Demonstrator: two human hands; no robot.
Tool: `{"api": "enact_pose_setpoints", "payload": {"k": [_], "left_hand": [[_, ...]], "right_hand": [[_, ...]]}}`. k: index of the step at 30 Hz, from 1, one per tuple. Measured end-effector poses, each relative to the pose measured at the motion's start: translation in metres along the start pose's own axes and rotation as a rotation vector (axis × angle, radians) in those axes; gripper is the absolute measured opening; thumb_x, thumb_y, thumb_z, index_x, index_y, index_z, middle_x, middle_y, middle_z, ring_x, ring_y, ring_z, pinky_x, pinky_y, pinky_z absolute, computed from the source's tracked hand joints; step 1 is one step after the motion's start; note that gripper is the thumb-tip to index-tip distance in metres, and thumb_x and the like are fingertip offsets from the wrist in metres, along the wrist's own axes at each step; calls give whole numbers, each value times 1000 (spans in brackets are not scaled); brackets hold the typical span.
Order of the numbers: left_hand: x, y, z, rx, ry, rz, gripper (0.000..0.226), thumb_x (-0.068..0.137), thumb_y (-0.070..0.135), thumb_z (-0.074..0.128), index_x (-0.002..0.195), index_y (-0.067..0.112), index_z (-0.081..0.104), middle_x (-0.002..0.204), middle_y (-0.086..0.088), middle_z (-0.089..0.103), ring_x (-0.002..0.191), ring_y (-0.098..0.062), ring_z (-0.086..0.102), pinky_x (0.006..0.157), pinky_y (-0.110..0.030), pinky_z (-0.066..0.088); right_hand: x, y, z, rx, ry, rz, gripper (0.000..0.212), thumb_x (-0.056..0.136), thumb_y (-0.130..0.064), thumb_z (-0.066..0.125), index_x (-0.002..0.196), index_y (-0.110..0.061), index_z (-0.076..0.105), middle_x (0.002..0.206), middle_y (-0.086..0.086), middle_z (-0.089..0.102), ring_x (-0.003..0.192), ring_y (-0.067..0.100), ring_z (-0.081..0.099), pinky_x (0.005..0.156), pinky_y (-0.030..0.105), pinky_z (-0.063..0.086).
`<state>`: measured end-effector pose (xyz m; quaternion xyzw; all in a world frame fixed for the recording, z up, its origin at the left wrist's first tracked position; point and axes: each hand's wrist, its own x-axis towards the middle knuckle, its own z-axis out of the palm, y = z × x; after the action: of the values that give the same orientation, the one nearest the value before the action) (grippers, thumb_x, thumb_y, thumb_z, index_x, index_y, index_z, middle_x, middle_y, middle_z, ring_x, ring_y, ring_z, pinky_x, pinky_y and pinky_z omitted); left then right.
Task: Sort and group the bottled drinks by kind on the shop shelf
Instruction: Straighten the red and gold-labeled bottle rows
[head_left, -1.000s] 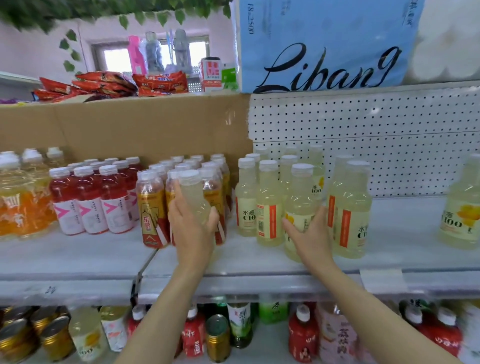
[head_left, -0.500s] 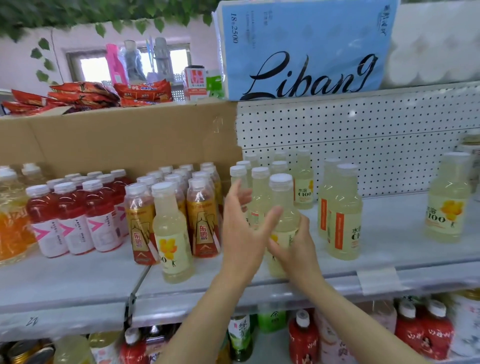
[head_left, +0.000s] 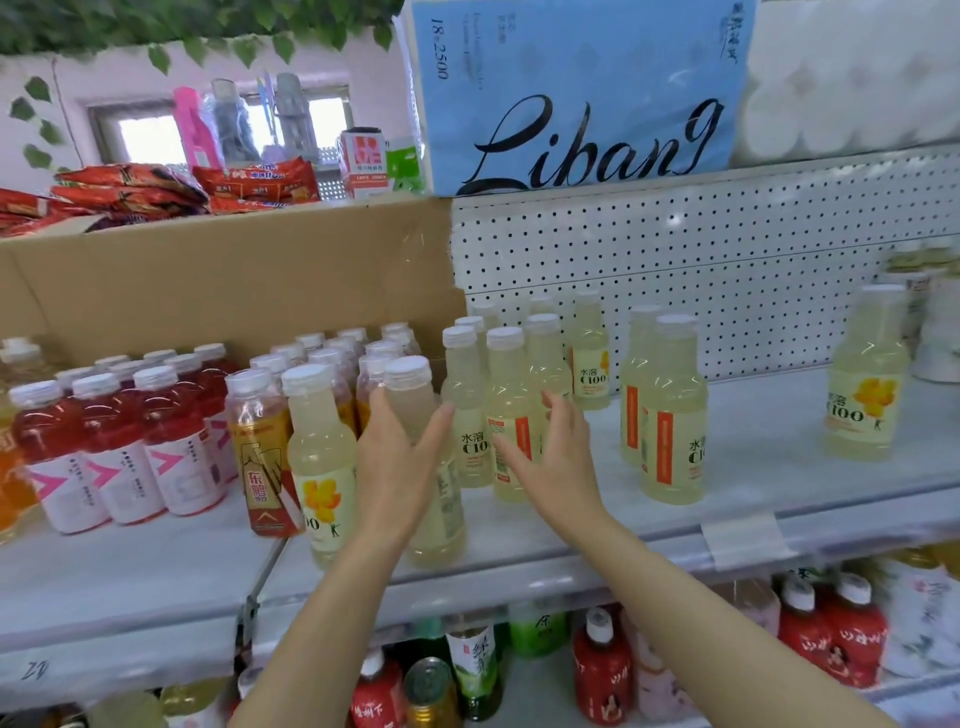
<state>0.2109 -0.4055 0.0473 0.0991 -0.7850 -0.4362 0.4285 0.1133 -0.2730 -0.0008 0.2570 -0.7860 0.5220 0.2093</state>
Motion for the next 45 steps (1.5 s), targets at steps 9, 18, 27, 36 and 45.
{"api": "enact_pose_setpoints", "payload": {"k": [9, 18, 27, 36, 45], "left_hand": [[1, -6, 5, 161, 185, 24, 53, 92, 36, 69, 133, 13, 45, 121, -1, 54, 113, -23, 54, 89, -35, 48], [3, 35, 65, 246, 333, 524, 52, 92, 18, 64, 138, 0, 48, 139, -17, 47, 132, -26, 39, 117, -24, 23], [64, 0, 125, 231, 147, -229, 103, 91, 32, 72, 157, -1, 0, 162, -23, 12, 149, -38, 17, 121, -47, 21], [49, -35, 132, 91, 303, -321, 74, 76, 19, 85, 133, 9, 40, 132, -15, 54, 119, -34, 55, 97, -45, 48], [20, -22, 140, 47, 204, -146, 68, 76, 28, 86, 128, 16, 44, 110, 3, 58, 99, -19, 59, 79, -33, 47]], "right_hand": [[34, 10, 31, 80, -18, 110, 72, 81, -33, 76, 132, -15, 28, 128, 3, 50, 120, 23, 52, 99, 40, 46], [10, -14, -92, 241, 221, -142, 71, 76, -32, 79, 131, -29, 34, 117, -3, 59, 95, 12, 64, 78, 20, 50], [26, 72, -187, 91, 386, -62, 66, 80, -31, 78, 129, -27, 34, 116, 4, 57, 96, 21, 63, 81, 44, 54], [55, 132, -164, 66, 285, 57, 66, 80, -22, 80, 130, -18, 37, 120, 4, 52, 101, 19, 58, 85, 38, 53], [60, 138, -166, -4, 171, 111, 62, 83, -29, 77, 130, -18, 39, 124, 3, 51, 110, 21, 56, 89, 36, 49]]}}
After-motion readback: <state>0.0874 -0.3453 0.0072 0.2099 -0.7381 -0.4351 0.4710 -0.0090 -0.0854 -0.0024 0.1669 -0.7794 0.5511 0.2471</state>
